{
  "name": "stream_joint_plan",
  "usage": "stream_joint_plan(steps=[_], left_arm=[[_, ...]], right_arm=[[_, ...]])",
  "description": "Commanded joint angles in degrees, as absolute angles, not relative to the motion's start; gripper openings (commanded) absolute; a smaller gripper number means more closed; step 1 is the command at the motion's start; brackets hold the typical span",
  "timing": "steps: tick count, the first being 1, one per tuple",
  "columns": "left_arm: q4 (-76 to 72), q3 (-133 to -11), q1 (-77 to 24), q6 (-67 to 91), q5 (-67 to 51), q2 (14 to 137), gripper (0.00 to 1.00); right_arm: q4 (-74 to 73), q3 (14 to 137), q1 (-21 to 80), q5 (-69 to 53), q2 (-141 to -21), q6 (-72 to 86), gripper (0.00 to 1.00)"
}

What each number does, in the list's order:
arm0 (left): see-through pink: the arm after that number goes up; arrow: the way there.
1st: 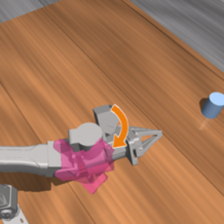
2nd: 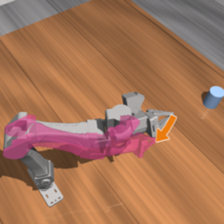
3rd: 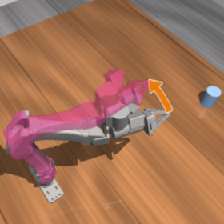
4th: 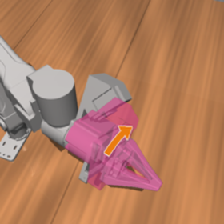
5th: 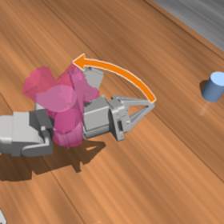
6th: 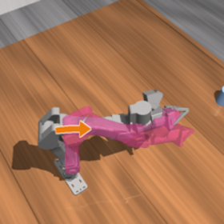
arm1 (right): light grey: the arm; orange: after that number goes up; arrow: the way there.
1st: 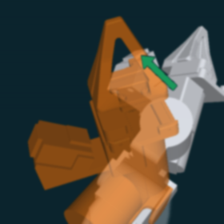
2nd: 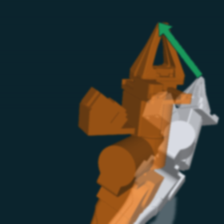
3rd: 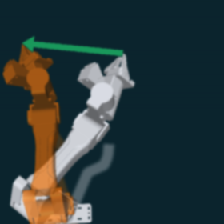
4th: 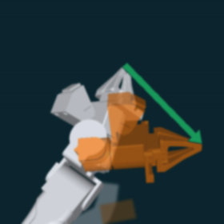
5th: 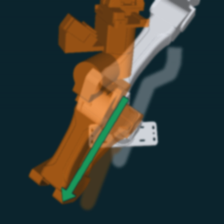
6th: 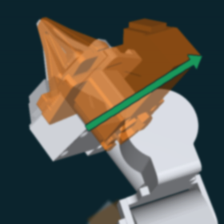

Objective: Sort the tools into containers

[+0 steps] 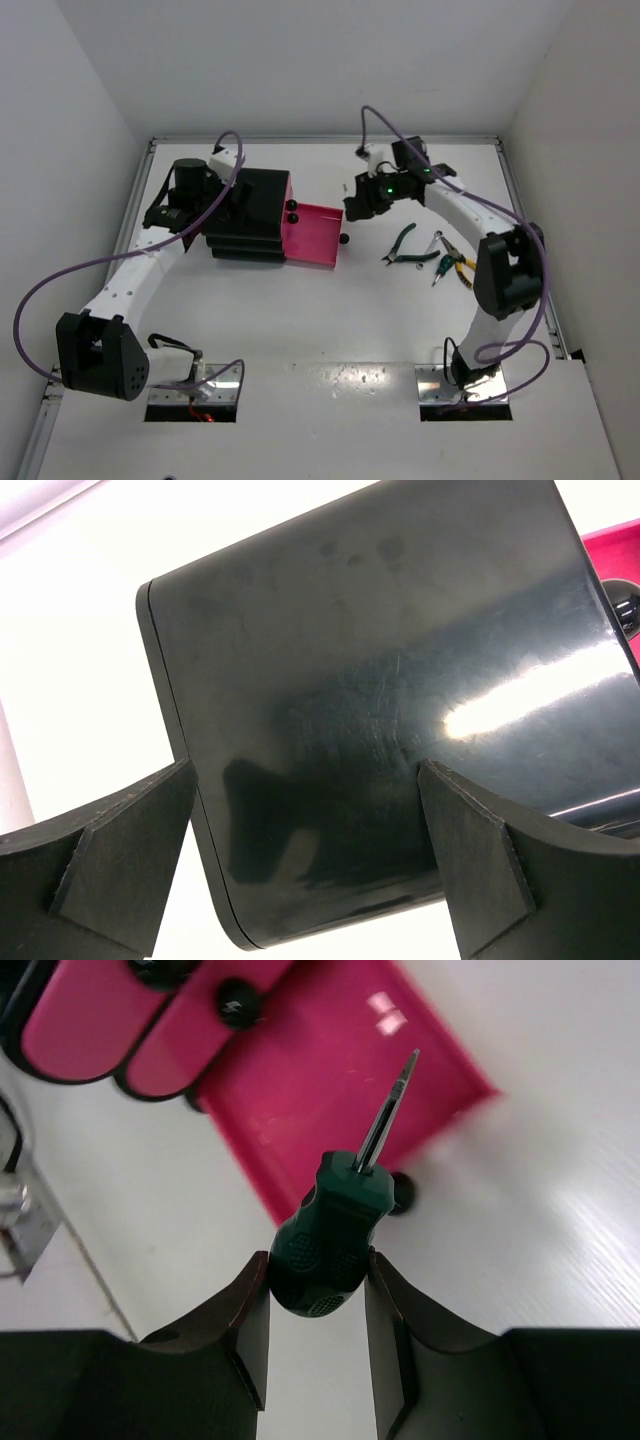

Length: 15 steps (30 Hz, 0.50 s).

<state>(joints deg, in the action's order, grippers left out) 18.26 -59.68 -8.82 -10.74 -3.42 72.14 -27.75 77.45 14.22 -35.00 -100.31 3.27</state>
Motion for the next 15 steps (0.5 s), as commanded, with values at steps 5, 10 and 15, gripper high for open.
stream_joint_plan(steps=[5,10,15], left_arm=[[19.07,-59.59,-8.17,-9.93,-3.25,71.19,1.00],[19.07,-59.59,-7.65,-10.46,-3.25,71.19,1.00],[18.54,-59.06,-6.60,-10.46,-3.78,71.72,1.00]], right_arm=[[-24.61,86.04,23.81,-38.94,-111.87,1.14,0.00],[-24.96,89.47,26.36,-36.47,-116.18,1.14,0.00],[-28.47,95.09,27.51,-34.55,-121.72,0.62,0.08]])
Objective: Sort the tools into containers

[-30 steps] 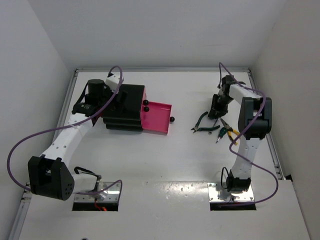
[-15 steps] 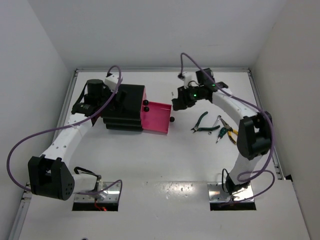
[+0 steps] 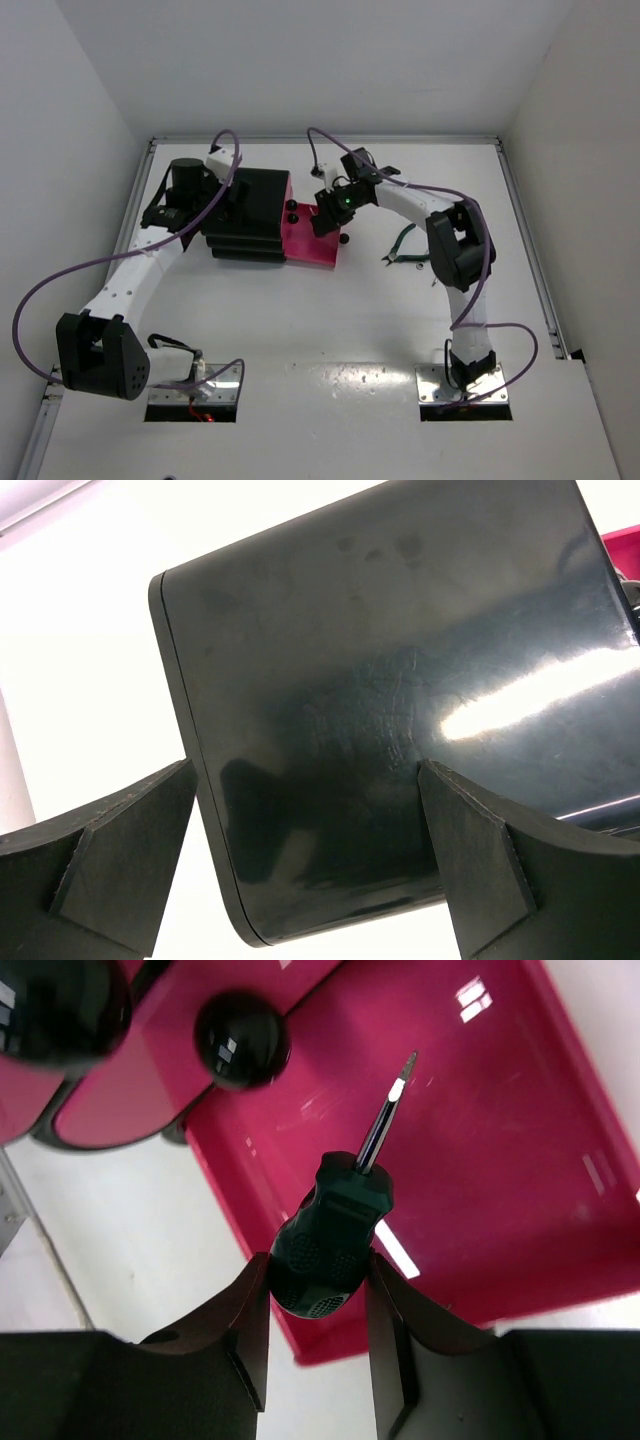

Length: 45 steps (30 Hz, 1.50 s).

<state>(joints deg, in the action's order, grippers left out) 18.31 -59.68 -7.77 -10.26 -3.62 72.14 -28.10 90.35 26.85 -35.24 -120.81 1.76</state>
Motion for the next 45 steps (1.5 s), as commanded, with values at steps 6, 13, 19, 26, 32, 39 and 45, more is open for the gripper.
stream_joint_plan(steps=[6,13,19,26,32,39,45], left_arm=[[18.54,-58.45,-6.06,-10.46,-4.39,71.72,1.00],[18.54,-58.97,-6.06,-10.46,-4.92,71.72,1.00],[18.54,-59.59,-5.54,-9.40,-4.22,70.66,1.00],[18.54,-60.64,-5.54,-8.79,-5.27,69.52,1.00],[15.48,-59.24,-5.54,-4.22,-0.62,67.76,1.00],[13.89,-59.24,-5.54,-2.81,3.34,66.62,1.00],[13.27,-58.62,-5.54,-3.86,4.92,65.57,1.00]], right_arm=[[-26.19,96.50,27.51,-29.45,-123.49,1.84,0.29],[-27.42,98.09,27.51,-23.65,-122.62,1.85,0.58],[-29.52,95.20,24.09,-24.96,-109.89,1.85,0.66],[-44.44,85.53,8.65,-22.68,-93.88,-7.99,0.57],[-48.16,71.82,-0.52,-14.61,-86.05,-4.85,0.60],[-50.98,67.33,-6.76,-11.95,-88.41,3.49,0.63],[-50.19,64.70,-11.87,-13.97,-95.53,10.54,0.67]])
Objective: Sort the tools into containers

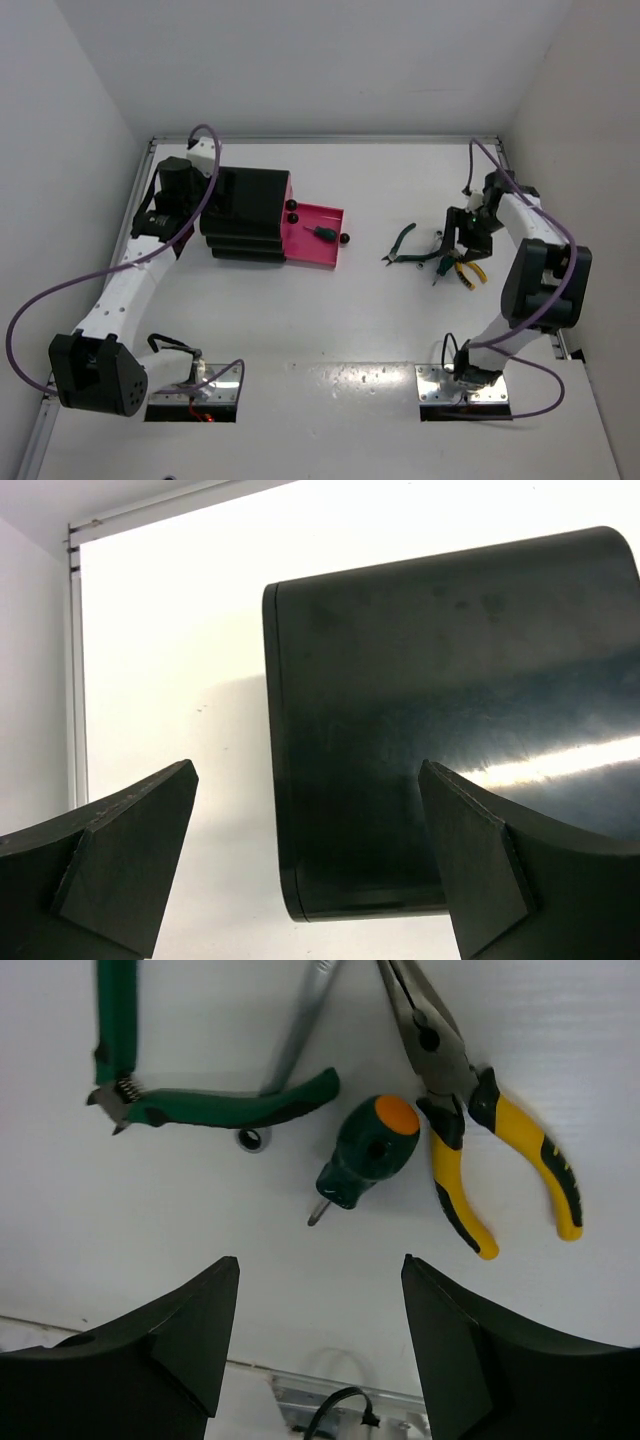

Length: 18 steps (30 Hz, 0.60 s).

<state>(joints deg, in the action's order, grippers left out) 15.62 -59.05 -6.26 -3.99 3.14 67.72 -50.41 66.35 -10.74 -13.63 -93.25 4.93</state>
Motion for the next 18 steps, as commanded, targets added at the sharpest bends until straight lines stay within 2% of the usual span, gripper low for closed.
stream_joint_plan(steps=[1,10,18], left_arm=[[13.27,-58.10,-5.54,-3.87,4.92,65.57,1.00],[11.69,-56.43,-5.54,-4.39,5.45,65.57,1.00],[11.16,-56.43,-5.54,-4.92,5.45,66.71,1.00]], right_arm=[[-50.19,64.69,-12.56,-13.97,-96.06,11.94,0.67],[-45.79,63.19,-13.10,-15.64,-101.87,14.50,0.67],[-42.81,63.72,-13.10,-14.51,-105.64,16.26,0.61]])
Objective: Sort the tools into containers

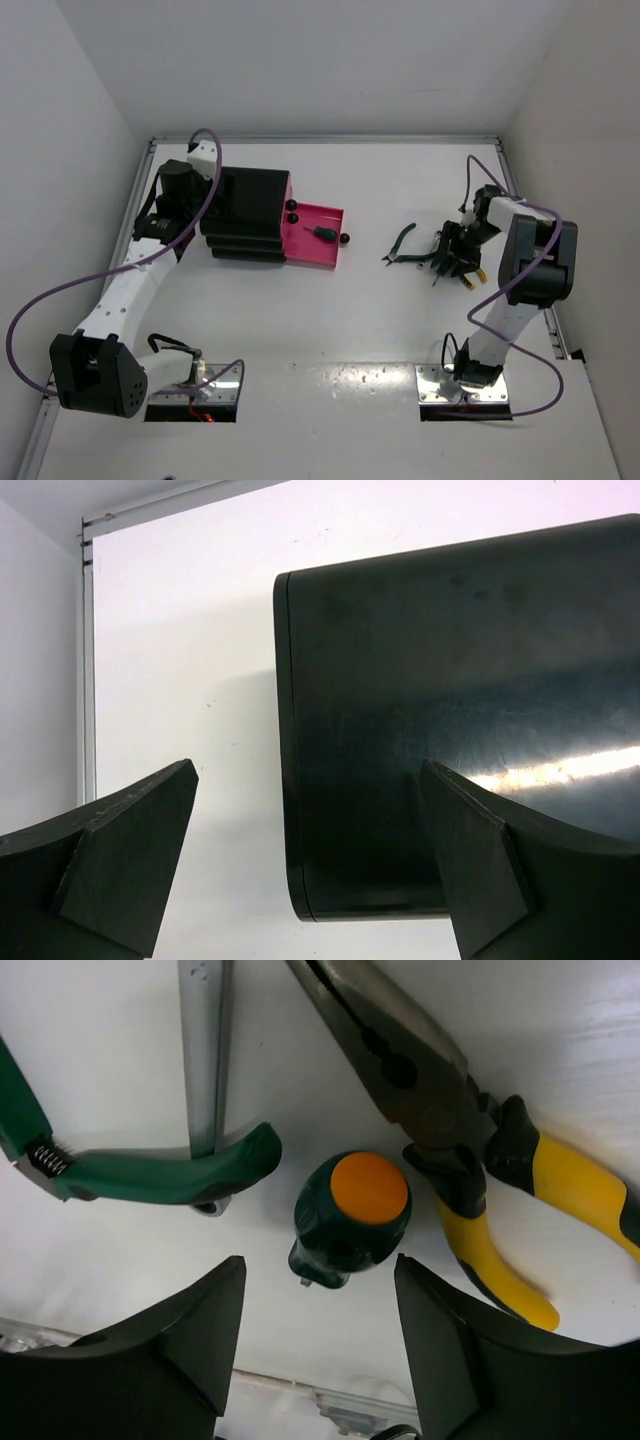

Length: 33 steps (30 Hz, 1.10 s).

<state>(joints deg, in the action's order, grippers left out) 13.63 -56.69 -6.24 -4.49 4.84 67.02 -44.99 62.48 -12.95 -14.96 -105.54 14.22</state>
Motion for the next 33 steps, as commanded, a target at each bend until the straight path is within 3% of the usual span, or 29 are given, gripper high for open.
stream_joint_plan(steps=[1,6,10,15,16,22,26,33], left_arm=[[11.16,-56.43,-5.54,-4.92,5.45,66.71,1.00],[10.63,-56.43,-5.01,-4.92,5.45,67.76,1.00],[10.63,-55.90,-5.01,-4.92,5.45,67.76,1.00],[10.63,-55.90,-5.01,-4.92,5.45,67.76,1.00],[10.63,-55.90,-5.01,-4.92,5.45,67.76,1.00],[11.16,-55.90,-5.01,-4.39,4.92,66.71,1.00],[11.16,-55.90,-5.01,-5.00,2.82,66.71,1.00],[12.74,-57.04,-4.49,-5.54,2.11,66.71,1.00]], right_arm=[[-42.28,63.72,-13.10,-13.81,-106.17,16.87,0.60],[-41.75,64.25,-13.10,-11.69,-107.23,16.87,0.54],[-40.69,64.25,-12.57,-10.38,-107.23,17.40,0.41],[-39.47,62.84,-11.43,-10.90,-104.34,15.56,0.11],[-40.25,62.84,-11.43,-11.42,-103.54,15.03,0.01],[-44.74,62.84,-10.73,-21.43,-89.85,5.73,0.00],[-35.44,61.18,-4.15,-26.89,-79.20,3.25,0.00],[-23.66,69.07,15.18,-32.78,-88.22,5.53,0.00]])
